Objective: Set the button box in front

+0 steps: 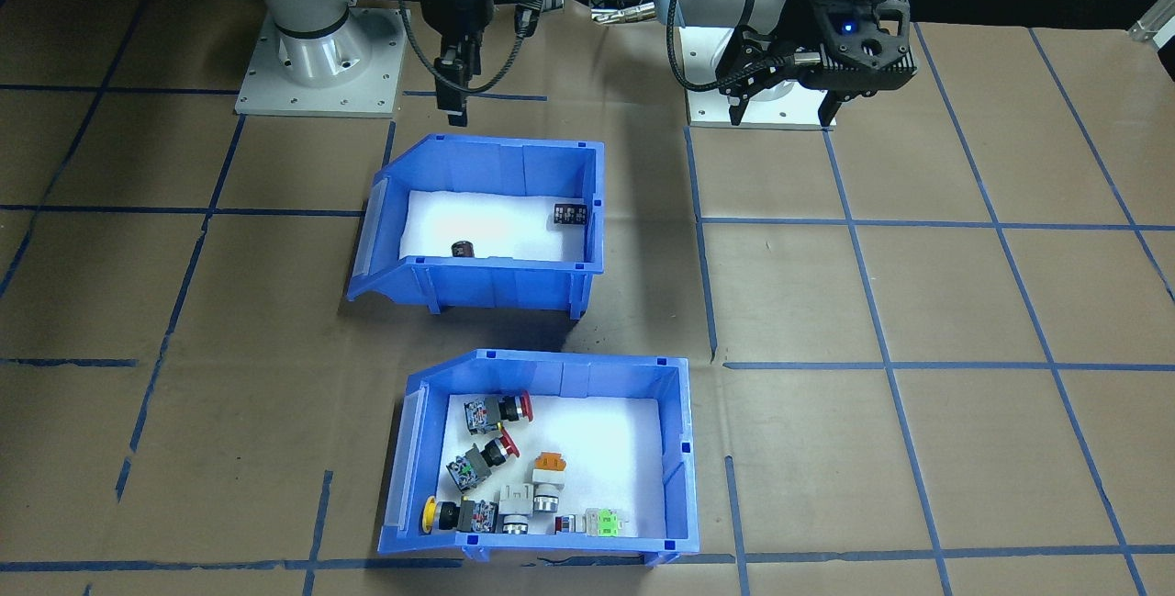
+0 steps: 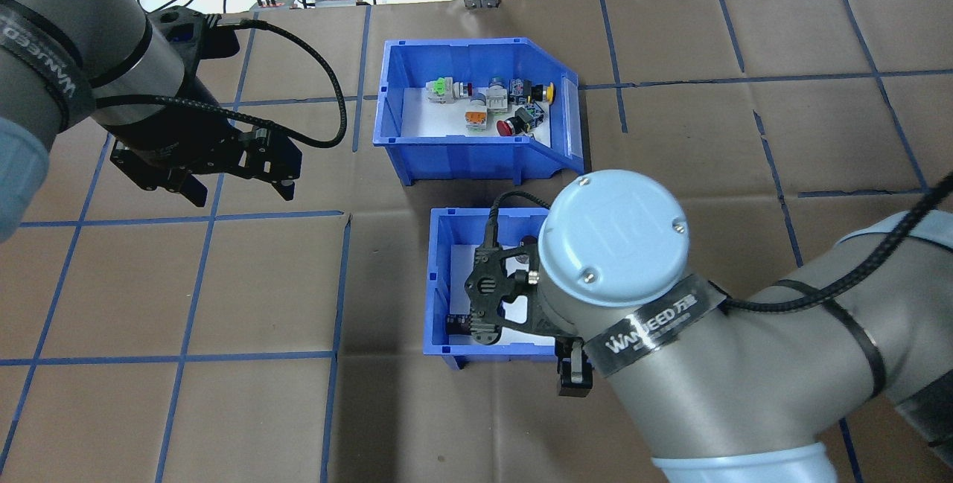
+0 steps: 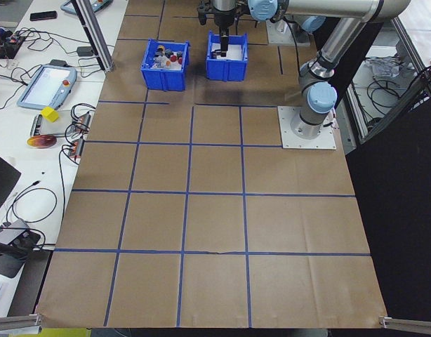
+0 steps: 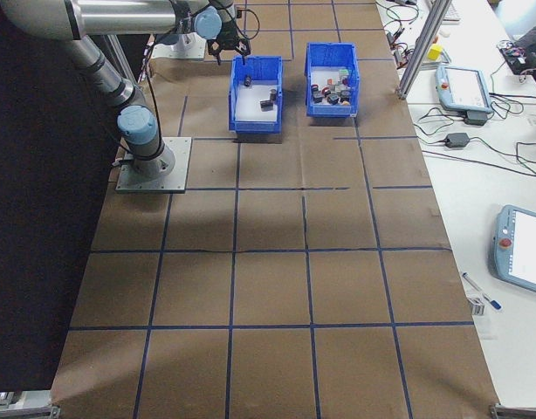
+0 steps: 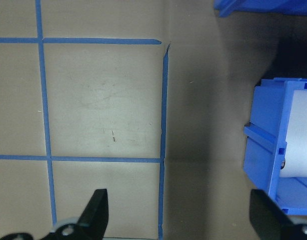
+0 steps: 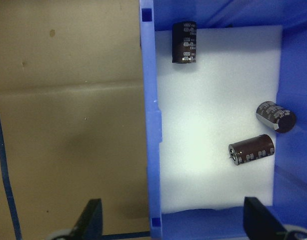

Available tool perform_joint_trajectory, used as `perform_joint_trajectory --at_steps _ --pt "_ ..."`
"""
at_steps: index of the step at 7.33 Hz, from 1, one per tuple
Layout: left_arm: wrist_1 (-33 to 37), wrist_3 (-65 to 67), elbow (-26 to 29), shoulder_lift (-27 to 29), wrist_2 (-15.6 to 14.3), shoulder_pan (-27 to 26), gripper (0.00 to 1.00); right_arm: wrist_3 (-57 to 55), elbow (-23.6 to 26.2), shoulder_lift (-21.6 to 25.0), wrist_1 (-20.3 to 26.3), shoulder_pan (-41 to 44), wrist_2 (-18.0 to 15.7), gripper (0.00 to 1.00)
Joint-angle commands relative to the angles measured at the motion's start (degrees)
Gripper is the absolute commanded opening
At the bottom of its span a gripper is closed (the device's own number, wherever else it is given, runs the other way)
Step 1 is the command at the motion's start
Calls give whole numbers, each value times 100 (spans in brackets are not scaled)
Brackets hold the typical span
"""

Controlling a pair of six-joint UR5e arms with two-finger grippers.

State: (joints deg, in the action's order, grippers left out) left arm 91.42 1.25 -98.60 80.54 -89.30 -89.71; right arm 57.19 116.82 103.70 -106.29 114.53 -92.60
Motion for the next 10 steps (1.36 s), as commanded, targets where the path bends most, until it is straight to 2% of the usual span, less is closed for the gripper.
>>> perform_joint_trajectory --at_steps 1,3,4,5,6,7,8,10 --pt "-46 -2 -10 -56 18 -2 100 -154 -229 62 108 -1137 84 100" --pt "7 95 -107 -136 18 -55 100 -610 -711 -16 90 -2018 435 100" --pt "16 69 -124 -127 -69 -46 100 -1508 -931 -164 169 -2222 427 100" --pt "42 51 -107 -144 -26 -11 100 -2379 -1203 -410 283 -2259 401 100" --pt "60 60 -133 -153 -17 -20 100 -3118 -1571 -717 876 -2294 427 100" --pt "138 60 -160 -162 -34 -20 100 -3874 -1923 -920 1256 -2303 419 100" --pt "156 68 -125 -57 -43 -20 100 -5082 -2301 -1191 1425 -2303 401 100" --pt "235 51 -116 -153 -35 -11 100 -5455 -2348 -1291 1444 -2705 393 100"
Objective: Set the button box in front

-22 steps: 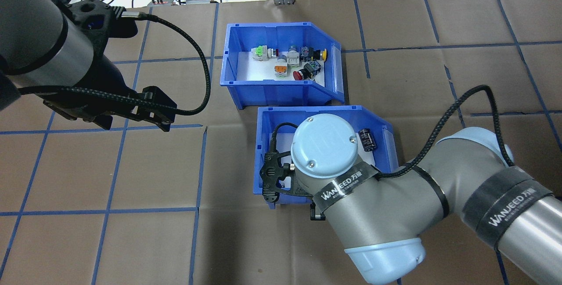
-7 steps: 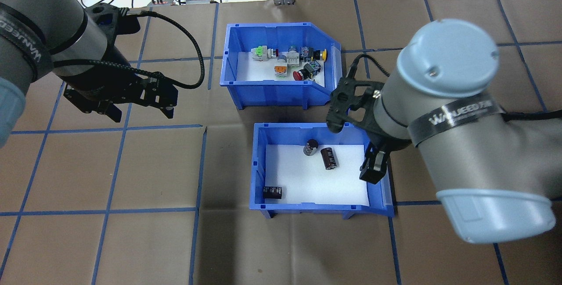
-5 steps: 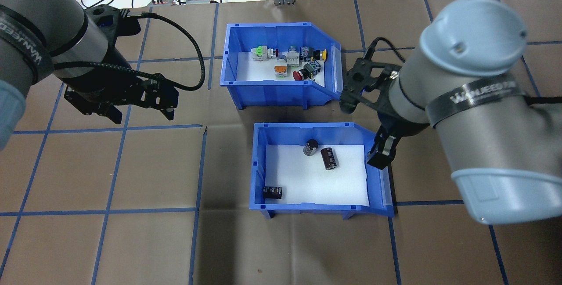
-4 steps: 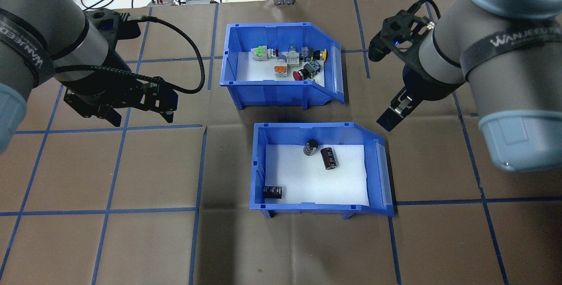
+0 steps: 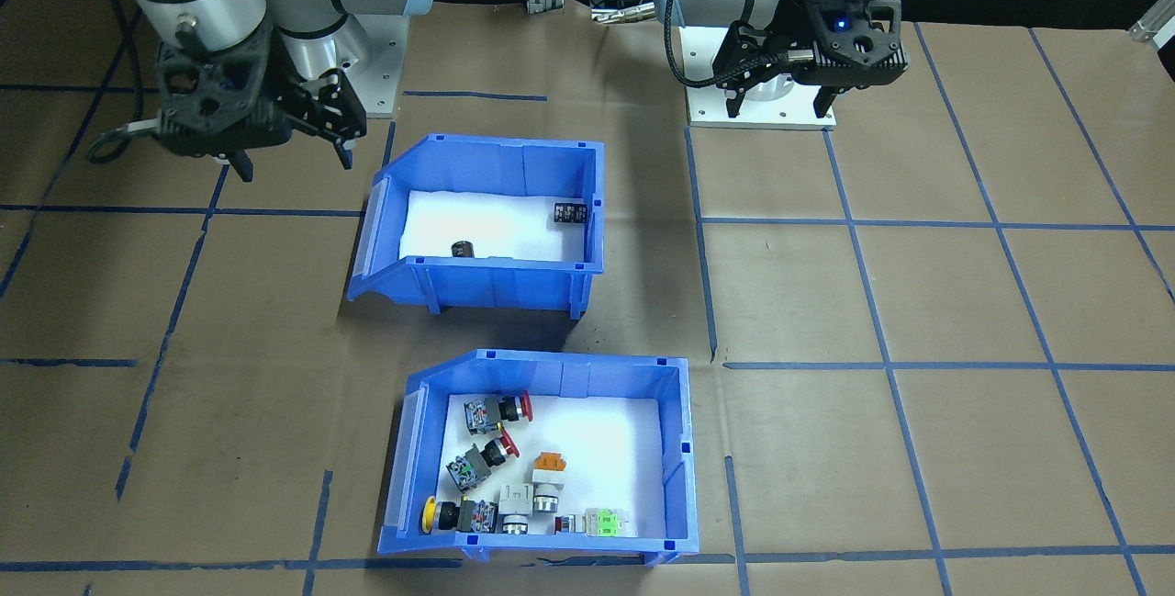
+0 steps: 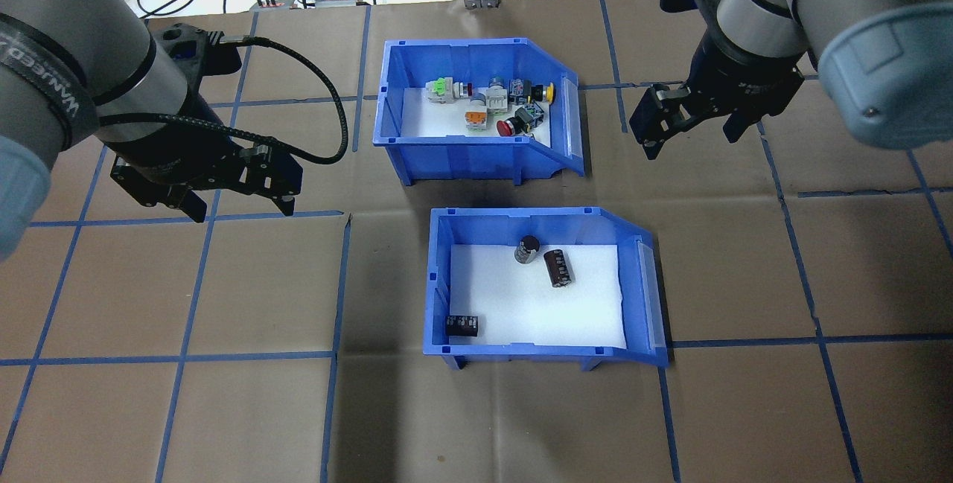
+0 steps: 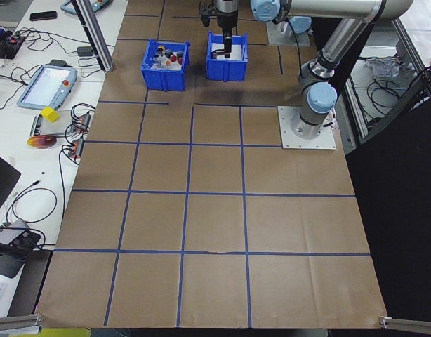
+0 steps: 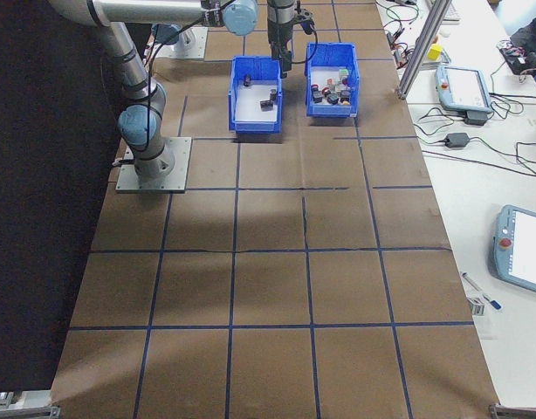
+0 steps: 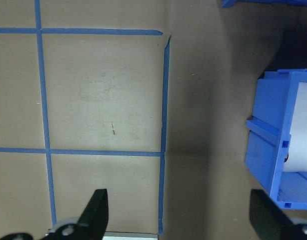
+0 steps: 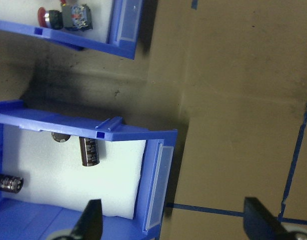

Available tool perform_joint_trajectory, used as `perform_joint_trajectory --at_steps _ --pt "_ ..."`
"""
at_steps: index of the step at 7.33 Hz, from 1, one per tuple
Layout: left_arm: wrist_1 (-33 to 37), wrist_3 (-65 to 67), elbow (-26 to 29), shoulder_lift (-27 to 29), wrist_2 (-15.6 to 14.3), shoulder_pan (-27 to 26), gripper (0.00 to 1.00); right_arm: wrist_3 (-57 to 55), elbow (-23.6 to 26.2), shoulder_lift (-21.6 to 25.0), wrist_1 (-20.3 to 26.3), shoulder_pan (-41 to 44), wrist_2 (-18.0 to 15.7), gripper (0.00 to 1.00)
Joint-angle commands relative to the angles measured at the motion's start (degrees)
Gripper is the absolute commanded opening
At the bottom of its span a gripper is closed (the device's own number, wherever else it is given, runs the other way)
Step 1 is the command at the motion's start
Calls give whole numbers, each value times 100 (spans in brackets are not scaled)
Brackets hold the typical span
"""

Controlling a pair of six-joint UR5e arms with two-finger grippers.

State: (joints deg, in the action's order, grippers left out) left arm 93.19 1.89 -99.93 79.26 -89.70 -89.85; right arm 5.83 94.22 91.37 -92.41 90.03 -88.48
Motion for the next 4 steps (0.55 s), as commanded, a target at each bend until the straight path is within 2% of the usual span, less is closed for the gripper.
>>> perform_joint_trajectory --at_steps 1,4 --pt "59 -4 -18 11 23 -6 100 -337 -53 20 57 -275 -64 100" --pt "59 40 -9 81 32 -6 100 -881 -105 74 83 -241 -56 100"
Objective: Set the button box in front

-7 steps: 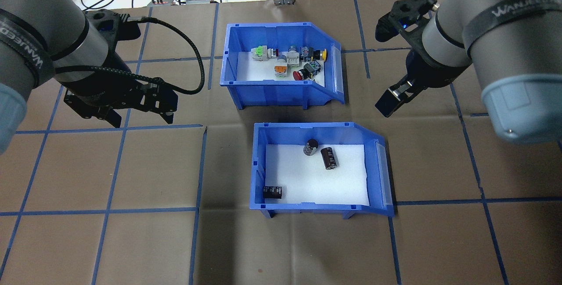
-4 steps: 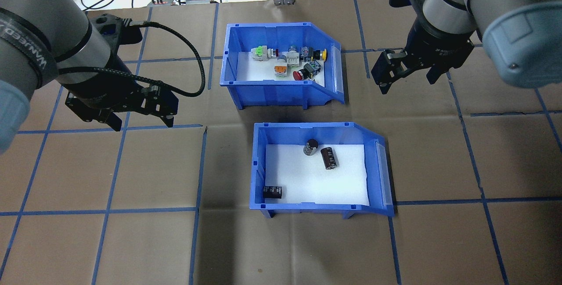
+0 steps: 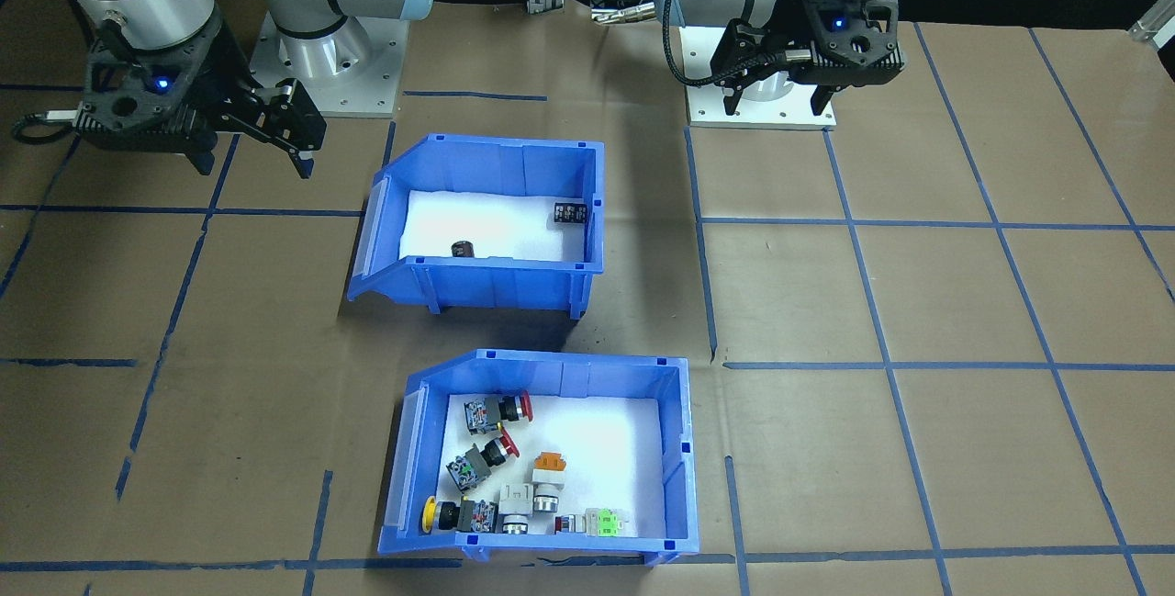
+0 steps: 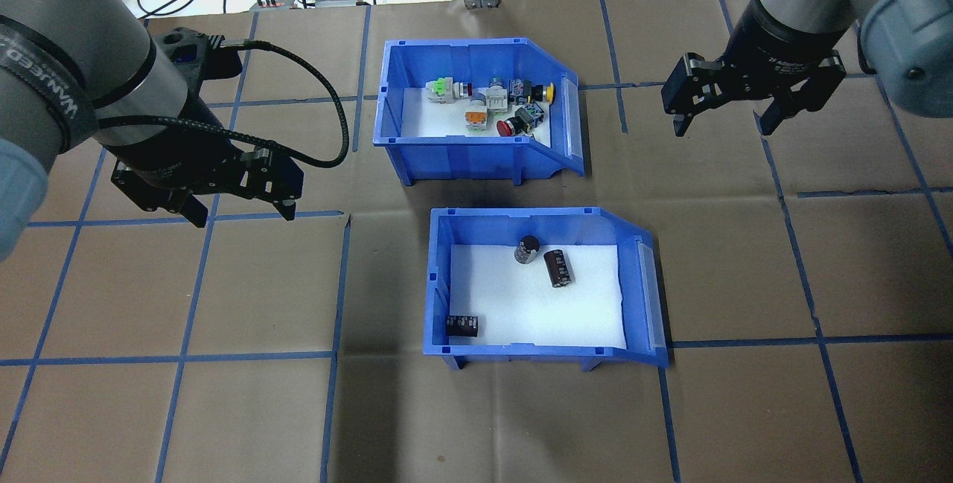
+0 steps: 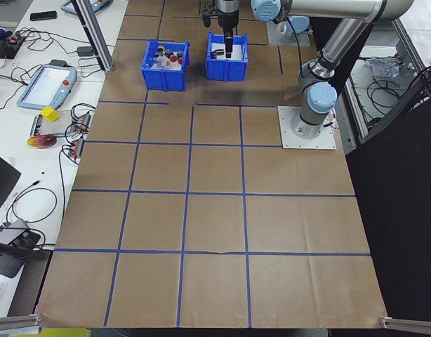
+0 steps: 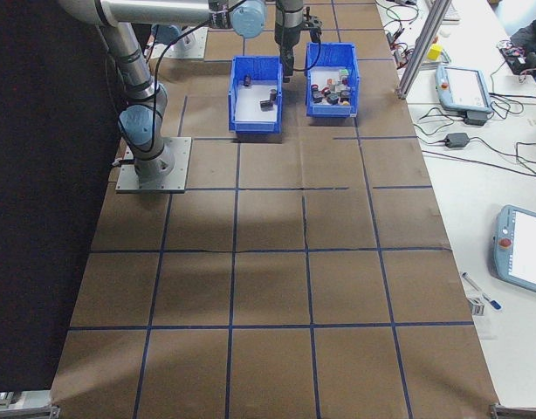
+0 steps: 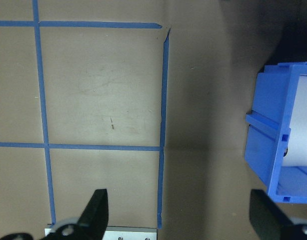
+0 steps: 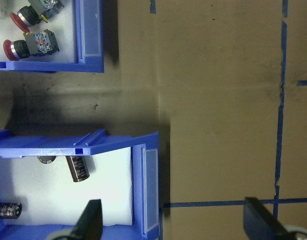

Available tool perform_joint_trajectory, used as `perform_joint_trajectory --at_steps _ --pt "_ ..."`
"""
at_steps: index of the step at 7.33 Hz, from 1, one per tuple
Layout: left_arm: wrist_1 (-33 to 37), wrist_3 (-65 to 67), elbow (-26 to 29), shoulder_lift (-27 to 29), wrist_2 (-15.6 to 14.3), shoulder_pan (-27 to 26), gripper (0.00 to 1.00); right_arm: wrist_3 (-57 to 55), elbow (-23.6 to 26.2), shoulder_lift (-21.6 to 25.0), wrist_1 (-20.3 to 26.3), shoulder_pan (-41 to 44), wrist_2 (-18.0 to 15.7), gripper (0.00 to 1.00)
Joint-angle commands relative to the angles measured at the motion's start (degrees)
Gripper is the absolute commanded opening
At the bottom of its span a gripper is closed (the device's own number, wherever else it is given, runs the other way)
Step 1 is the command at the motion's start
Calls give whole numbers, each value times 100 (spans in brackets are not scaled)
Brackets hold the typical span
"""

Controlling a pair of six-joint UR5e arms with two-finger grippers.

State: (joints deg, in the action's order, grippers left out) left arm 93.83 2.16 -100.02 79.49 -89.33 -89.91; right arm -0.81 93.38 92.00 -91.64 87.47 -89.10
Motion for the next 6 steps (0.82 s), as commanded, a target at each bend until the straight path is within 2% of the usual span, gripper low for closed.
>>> perform_joint_trajectory --at_steps 1,4,6 --pt "-14 4 -9 102 -5 8 100 -218 -30 11 6 16 7 100" --pt "-49 -14 586 636 -75 87 100 -218 -39 11 -3 16 -2 100" --pt "-5 -5 616 709 -23 79 100 -218 -39 11 -12 16 7 100"
